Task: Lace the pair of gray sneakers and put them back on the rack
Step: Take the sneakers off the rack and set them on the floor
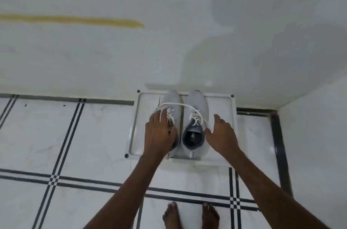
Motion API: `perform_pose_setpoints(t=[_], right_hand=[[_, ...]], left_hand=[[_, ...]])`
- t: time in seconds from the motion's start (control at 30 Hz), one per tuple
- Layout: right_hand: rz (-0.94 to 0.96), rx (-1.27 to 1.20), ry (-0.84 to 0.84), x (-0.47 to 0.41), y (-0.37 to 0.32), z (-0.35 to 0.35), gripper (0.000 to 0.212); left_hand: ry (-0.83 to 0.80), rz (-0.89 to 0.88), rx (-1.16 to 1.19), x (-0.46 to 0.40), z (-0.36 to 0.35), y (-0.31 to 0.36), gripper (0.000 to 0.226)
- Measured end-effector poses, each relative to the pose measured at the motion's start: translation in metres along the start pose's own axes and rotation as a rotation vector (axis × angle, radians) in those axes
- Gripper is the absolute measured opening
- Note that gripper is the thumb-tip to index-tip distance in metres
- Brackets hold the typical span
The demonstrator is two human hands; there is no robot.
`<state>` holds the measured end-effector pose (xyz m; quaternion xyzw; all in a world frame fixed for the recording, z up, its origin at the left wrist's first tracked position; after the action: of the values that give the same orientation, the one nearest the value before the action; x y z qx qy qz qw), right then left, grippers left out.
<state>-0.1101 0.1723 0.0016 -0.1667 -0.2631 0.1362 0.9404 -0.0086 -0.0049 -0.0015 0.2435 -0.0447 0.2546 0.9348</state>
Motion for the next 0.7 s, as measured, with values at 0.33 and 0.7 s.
perform_pose_setpoints(t=[0.33, 0.7], right_hand=[[-0.237, -0.166, -0.082, -0.058, 0.029, -0.104, 0.034], [-0.135, -0.111, -0.055, 0.005, 0.035, -0.083, 0.015]], left_hand=[[-0.13, 0.176, -0.045, -0.037, -0.084, -0.066, 0.057], [0.009, 0.206, 0.03, 0.032, -0.053, -0.05, 0.056]])
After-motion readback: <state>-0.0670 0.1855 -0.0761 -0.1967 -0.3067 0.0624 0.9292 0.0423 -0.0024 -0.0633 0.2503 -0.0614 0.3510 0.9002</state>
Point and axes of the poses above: each hand's wrist, its own x-axis away from the middle knuckle, its own z-axis out of the back of the hand, y = z × x, the point moved 1 cm from there along -x, towards the middle knuckle, and after that the axes turned 4 degrees about -y, right-handed, at the moved point
